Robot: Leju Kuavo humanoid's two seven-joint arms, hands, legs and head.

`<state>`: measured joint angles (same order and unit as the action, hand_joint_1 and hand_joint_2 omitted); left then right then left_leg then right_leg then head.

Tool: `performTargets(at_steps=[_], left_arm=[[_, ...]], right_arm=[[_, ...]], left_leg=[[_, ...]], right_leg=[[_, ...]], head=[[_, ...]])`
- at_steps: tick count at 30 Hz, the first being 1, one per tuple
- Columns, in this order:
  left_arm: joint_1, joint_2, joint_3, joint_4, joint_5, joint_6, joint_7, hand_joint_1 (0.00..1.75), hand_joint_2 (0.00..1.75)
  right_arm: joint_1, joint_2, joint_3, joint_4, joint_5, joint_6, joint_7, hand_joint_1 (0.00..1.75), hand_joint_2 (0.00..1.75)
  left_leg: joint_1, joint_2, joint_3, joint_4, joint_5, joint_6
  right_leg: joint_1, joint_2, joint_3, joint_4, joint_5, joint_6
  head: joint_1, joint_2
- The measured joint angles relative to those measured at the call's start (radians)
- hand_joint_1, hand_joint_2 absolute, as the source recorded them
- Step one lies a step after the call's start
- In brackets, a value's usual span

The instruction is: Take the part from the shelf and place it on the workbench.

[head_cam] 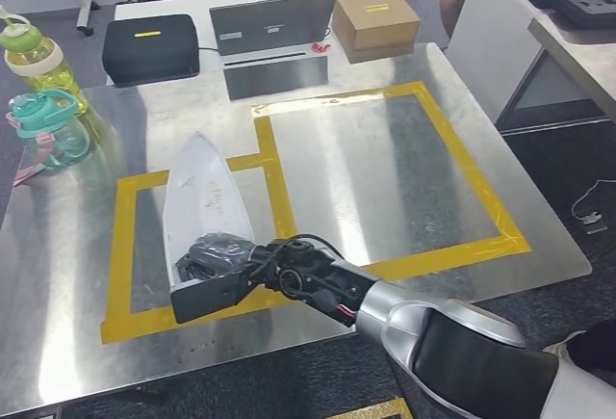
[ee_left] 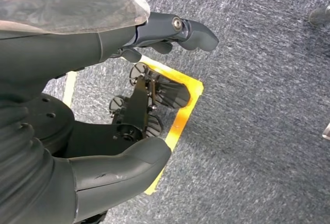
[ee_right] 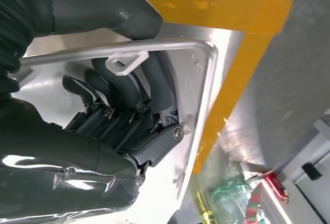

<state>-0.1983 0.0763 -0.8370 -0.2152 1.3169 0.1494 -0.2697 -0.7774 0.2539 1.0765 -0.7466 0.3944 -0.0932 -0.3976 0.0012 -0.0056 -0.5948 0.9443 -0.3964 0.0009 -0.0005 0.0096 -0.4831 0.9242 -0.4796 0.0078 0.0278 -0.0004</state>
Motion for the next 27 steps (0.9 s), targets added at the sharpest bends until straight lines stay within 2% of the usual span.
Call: performTargets(at_steps=[11,21,24,27], left_arm=[[0.0,0.0,0.0,0.0,-0.004,-0.003,-0.006,0.0,1.75],[0.0,-0.001,-0.007,0.0,-0.023,-0.025,-0.078,0.0,1.75],[0.0,-0.002,-0.008,0.0,-0.035,0.005,-0.11,0.0,1.75],[-0.001,-0.002,-0.014,0.0,-0.053,0.074,-0.149,0.0,1.75]], right_arm=[[-0.002,0.031,0.0,-0.002,-0.004,-0.002,-0.016,1.66,1.75],[-0.003,0.038,0.0,-0.001,-0.014,-0.001,-0.026,1.66,1.75],[-0.003,0.038,0.0,0.0,-0.019,-0.001,-0.027,1.66,1.75],[-0.003,0.039,0.0,0.0,-0.022,-0.001,-0.029,1.66,1.75]], left_leg=[[0.0,0.0,0.0,0.0,0.0,0.0],[0.0,0.0,0.0,0.0,0.0,0.0],[0.0,0.0,0.0,0.0,0.0,0.0],[0.0,0.0,0.0,0.0,0.0,0.0]], right_leg=[[0.0,0.0,0.0,0.0,0.0,0.0],[0.0,0.0,0.0,0.0,0.0,0.0],[0.0,0.0,0.0,0.0,0.0,0.0],[0.0,0.0,0.0,0.0,0.0,0.0]], head=[[0.0,0.0],[0.0,0.0],[0.0,0.0],[0.0,0.0]])
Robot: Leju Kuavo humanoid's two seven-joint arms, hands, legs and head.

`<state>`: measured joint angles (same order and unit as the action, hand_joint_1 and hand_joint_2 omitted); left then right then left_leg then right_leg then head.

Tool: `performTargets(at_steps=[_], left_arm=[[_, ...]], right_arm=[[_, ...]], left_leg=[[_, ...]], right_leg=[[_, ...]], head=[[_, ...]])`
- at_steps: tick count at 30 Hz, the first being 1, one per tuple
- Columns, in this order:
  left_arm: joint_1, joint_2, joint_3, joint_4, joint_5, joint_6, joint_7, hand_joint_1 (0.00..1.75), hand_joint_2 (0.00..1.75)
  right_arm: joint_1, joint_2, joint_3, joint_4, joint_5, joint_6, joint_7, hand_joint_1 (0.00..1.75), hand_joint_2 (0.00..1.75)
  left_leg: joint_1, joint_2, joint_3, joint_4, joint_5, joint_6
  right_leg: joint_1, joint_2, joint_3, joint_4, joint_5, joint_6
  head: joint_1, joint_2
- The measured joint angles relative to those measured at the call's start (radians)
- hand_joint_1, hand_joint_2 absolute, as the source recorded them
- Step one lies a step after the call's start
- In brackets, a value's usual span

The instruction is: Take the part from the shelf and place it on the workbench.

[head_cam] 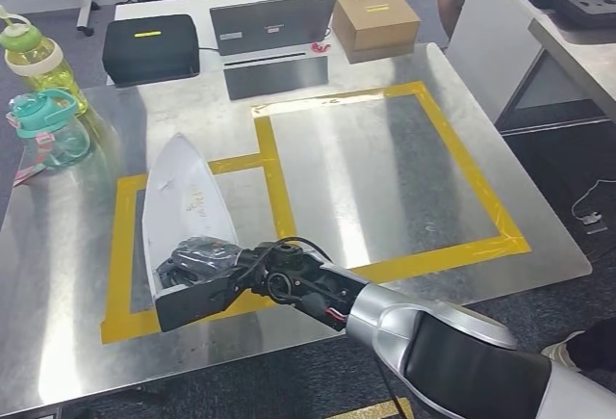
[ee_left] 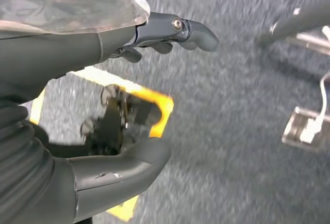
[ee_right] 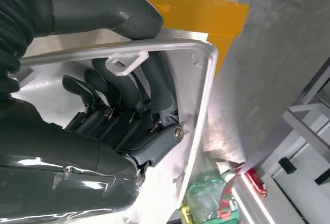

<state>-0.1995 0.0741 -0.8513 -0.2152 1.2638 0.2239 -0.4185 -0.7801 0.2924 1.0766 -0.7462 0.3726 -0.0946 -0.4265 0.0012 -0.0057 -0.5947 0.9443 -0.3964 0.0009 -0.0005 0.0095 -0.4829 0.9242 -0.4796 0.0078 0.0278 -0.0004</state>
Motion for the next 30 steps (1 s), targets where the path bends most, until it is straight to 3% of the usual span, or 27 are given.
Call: performTargets(at_steps=[5,9,13,30], left_arm=[[0.002,0.0,-0.003,0.0,-0.002,0.032,0.004,0.0,1.75],[0.003,0.001,-0.004,0.0,0.0,0.027,0.005,0.0,1.75],[0.004,0.0,-0.004,0.0,0.006,0.027,0.013,0.0,0.0],[0.007,0.0,-0.004,0.0,0.014,0.027,0.04,0.0,0.0]], right_arm=[[0.0,0.005,0.001,0.001,-0.004,0.0,-0.007,1.66,1.75],[0.0,0.01,0.004,0.001,-0.005,0.0,-0.009,0.0,0.0],[0.0,0.012,0.005,0.002,-0.011,0.0,-0.01,0.0,0.0],[0.0,0.016,0.006,0.003,-0.021,0.001,-0.01,0.0,0.0]], left_leg=[[0.0,0.0,0.0,0.0,0.0,0.0],[0.0,0.0,0.0,0.0,0.0,0.0],[0.0,0.0,0.0,0.0,0.0,0.0],[0.0,0.0,0.0,0.0,0.0,0.0]], right_leg=[[0.0,0.0,0.0,0.0,0.0,0.0],[0.0,0.0,0.0,0.0,0.0,0.0],[0.0,0.0,0.0,0.0,0.0,0.0],[0.0,0.0,0.0,0.0,0.0,0.0]], head=[[0.0,0.0],[0.0,0.0],[0.0,0.0],[0.0,0.0]])
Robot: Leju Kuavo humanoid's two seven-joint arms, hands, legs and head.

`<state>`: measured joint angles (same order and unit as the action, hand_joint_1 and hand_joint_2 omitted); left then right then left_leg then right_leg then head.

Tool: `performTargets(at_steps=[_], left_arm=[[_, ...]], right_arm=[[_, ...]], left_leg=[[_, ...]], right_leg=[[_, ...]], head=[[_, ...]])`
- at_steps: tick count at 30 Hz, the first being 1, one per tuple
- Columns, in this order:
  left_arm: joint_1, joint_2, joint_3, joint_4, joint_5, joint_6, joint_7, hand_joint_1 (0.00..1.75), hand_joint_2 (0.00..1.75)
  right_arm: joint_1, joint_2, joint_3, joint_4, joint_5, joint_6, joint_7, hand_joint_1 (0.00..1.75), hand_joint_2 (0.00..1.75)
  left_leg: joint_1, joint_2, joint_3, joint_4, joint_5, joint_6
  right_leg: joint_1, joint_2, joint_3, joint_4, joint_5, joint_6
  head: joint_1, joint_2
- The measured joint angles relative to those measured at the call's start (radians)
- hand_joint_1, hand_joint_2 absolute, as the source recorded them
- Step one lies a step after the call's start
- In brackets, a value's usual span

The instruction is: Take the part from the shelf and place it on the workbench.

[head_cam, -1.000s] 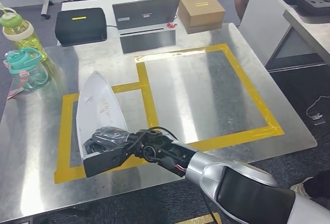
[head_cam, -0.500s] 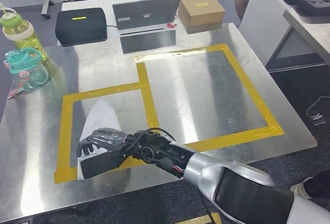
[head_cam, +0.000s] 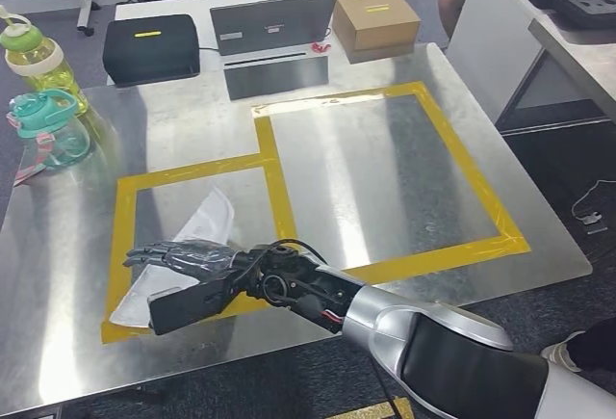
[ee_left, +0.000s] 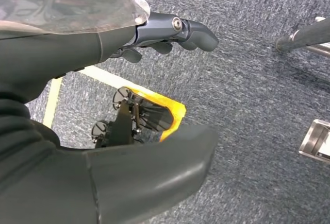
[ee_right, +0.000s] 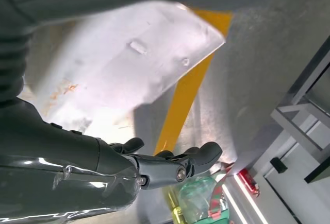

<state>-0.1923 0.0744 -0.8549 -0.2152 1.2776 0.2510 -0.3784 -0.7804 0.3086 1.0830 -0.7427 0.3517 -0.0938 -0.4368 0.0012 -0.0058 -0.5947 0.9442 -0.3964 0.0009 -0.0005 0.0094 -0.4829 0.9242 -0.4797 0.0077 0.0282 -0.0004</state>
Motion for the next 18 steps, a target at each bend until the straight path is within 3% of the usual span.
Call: performTargets(at_steps=[18], left_arm=[[0.001,0.0,0.0,0.0,0.004,-0.012,0.002,0.0,0.0]], right_arm=[[0.0,0.0,0.0,0.0,-0.003,0.001,0.002,0.0,0.0]], left_leg=[[0.0,0.0,0.0,0.0,0.0,0.0]], right_leg=[[0.0,0.0,0.0,0.0,0.0,0.0]], head=[[0.0,0.0]])
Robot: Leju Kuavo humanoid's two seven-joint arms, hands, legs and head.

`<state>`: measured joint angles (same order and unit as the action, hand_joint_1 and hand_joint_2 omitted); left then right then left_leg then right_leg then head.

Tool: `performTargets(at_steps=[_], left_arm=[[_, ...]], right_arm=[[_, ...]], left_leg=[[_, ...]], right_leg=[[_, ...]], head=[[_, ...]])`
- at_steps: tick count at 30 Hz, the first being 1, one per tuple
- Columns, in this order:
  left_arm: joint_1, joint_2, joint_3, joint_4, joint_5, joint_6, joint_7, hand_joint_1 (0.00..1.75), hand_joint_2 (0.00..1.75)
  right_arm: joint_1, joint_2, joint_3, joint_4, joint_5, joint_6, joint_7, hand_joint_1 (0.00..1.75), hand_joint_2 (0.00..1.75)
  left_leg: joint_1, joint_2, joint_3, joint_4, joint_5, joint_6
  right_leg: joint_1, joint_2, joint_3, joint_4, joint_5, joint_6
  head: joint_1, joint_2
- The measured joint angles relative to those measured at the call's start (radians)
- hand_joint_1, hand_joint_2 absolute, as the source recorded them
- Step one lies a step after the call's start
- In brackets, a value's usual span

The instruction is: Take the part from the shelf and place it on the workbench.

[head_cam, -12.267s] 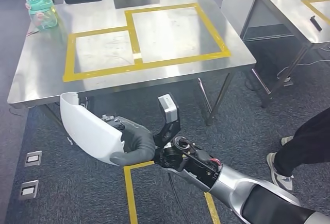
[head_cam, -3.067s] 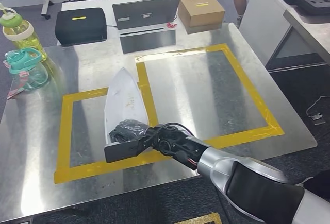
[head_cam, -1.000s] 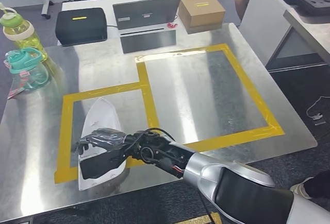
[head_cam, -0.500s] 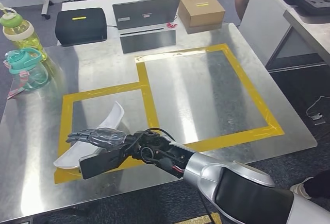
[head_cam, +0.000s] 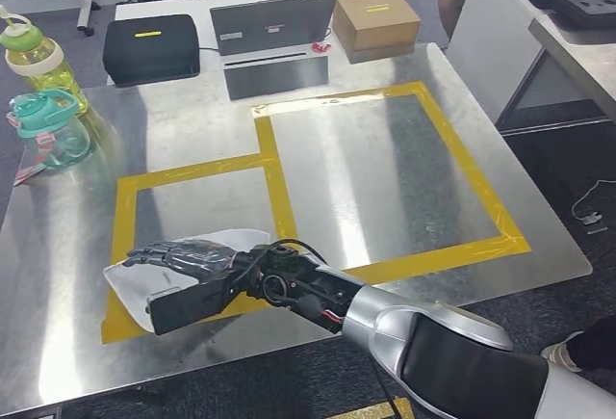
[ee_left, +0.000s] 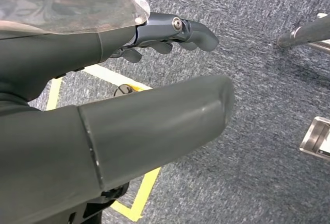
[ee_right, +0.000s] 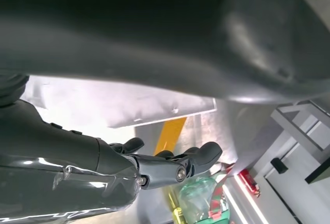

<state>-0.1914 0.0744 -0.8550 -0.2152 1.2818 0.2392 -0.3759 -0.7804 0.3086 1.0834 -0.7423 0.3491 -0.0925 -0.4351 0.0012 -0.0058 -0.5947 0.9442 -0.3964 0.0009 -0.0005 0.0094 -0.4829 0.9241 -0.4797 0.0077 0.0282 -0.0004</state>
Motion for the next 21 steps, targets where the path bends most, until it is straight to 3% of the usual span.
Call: performTargets(at_steps=[11,21], left_arm=[[0.008,0.0,0.0,0.0,0.002,0.0,-0.001,0.0,0.0],[0.016,0.0,0.0,0.0,0.003,-0.008,-0.002,0.0,0.0]], right_arm=[[-0.003,-0.003,-0.013,-0.001,-0.05,-0.037,0.009,0.0,0.0],[-0.024,-0.06,-0.083,-0.049,-0.122,-0.078,0.039,0.0,0.0]], left_leg=[[0.0,0.0,0.0,0.0,0.0,0.0],[0.0,0.0,0.0,0.0,0.0,0.0]], right_leg=[[0.0,0.0,-0.001,0.0,0.0,0.0],[0.0,0.0,-0.001,0.0,0.0,0.0]], head=[[0.0,0.0],[0.0,0.0]])
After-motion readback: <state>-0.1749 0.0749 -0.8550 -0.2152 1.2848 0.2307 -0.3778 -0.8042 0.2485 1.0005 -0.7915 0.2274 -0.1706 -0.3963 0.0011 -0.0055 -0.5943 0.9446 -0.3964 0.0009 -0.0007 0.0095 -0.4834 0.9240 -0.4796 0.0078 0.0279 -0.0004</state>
